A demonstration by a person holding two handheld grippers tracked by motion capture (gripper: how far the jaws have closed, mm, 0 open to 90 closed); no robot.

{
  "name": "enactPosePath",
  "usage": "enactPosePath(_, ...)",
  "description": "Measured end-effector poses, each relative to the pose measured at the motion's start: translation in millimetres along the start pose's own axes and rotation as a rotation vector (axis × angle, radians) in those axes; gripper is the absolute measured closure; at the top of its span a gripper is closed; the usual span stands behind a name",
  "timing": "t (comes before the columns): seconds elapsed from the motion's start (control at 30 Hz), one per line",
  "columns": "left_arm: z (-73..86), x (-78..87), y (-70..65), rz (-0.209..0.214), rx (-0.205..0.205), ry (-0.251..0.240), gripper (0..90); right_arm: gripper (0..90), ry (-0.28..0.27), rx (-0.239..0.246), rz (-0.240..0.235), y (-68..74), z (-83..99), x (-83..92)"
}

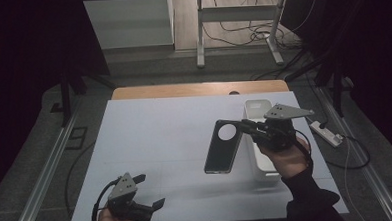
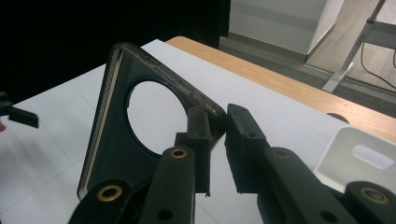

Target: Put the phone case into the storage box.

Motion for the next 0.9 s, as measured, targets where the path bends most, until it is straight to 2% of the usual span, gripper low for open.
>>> enactPosePath(0.27, 17.0, 16.4, 6.0, -0.039, 0.06, -0.015, 0.0, 79.9, -0.012, -0.01, 0.029, -15.7, -8.4, 2.8)
enactPosePath(0.53, 29.0, 28.6, 9.7, -0.069, 0.084, -0.026, 0.0, 80.0, -0.025, -0.009, 0.067, -32.1, -15.0, 3.9)
enactPosePath(0.9, 43.3, 38.3, 15.1, -0.105, 0.107, -0.01, 0.0, 80.0, -0.04, -0.014, 0.105, -52.2, -22.2, 5.9)
Point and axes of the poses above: each handheld gripper's, and its own axes: x roughly backward along the jaws, z roughly out of its underside, y roughly to its left, the point moved 7 cm from there along -x, roughly forward along the jaws, and after that the axes turned 4 degrees about -x, right-handed, at the moved point
